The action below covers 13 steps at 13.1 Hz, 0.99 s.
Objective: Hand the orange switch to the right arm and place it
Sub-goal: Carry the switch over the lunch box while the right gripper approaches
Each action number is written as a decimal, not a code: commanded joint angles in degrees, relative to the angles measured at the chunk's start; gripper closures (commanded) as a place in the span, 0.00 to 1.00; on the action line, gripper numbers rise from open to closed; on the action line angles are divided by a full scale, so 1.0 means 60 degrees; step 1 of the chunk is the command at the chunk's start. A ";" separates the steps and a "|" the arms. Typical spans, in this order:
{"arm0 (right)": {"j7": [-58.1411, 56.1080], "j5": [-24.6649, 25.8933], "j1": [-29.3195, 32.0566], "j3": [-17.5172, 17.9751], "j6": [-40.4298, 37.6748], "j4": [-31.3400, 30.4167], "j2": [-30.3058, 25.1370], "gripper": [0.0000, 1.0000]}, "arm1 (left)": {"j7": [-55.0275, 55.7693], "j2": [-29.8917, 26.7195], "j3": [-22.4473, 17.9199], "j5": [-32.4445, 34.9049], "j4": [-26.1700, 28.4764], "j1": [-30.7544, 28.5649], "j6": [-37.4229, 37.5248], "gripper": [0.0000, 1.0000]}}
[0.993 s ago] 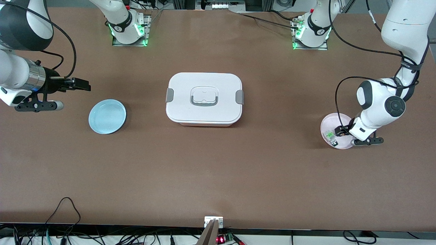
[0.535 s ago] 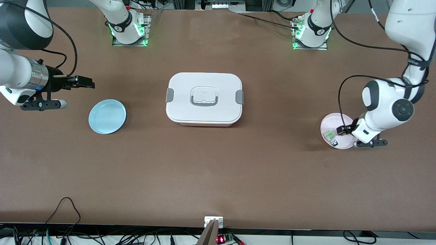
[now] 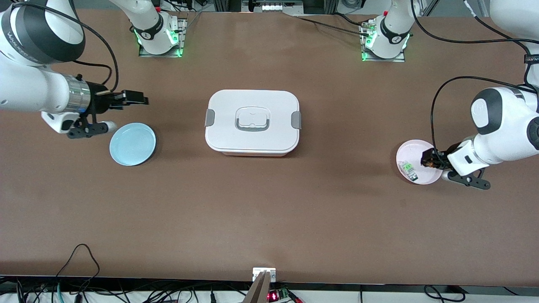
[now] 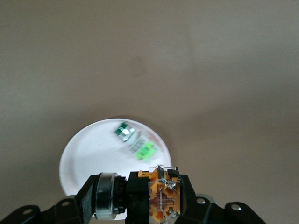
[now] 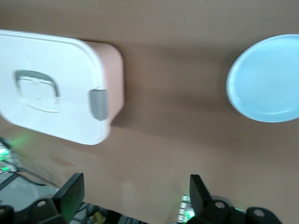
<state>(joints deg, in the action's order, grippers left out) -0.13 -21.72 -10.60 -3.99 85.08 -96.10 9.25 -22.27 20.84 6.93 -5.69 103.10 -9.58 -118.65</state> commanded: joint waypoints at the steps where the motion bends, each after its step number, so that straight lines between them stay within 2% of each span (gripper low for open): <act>1: 0.0255 -0.1574 -0.0035 -0.0052 0.0043 0.0021 0.0215 0.00 | -0.1497 -0.0381 0.1067 -0.1751 -0.0044 -0.0190 0.0337 0.82; 5: 0.0285 -0.3933 -0.0429 -0.0052 0.0613 -0.0302 0.0406 0.00 | -0.3519 -0.0338 0.2005 -0.5635 -0.0089 -0.0190 0.1241 0.83; 8: 0.0749 -0.5428 -0.0737 -0.0052 0.1373 -0.0403 0.0597 0.00 | -0.5961 -0.0237 0.2067 -0.8199 -0.0089 -0.0133 0.2634 0.85; 10: 0.1775 -0.6030 -0.1015 -0.0038 0.1785 -0.0404 0.0597 0.00 | -0.8201 0.0215 0.2299 -0.9445 -0.0089 0.0130 0.2651 0.87; 11: 0.2040 -0.6468 -0.1132 -0.0038 0.1960 -0.0404 0.0612 0.00 | -0.9213 0.0407 0.2533 -1.0496 -0.0089 0.0175 0.2593 0.87; 13: 0.2437 -0.7711 -0.1323 -0.0052 0.2108 -0.0404 0.0830 0.00 | -1.0537 0.0555 0.2784 -1.2009 -0.0074 0.0525 0.2462 0.89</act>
<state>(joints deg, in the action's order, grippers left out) 12.03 -62.47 -17.39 -3.93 96.54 -98.05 13.64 -78.06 22.78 22.42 -71.00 103.27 -7.95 -103.43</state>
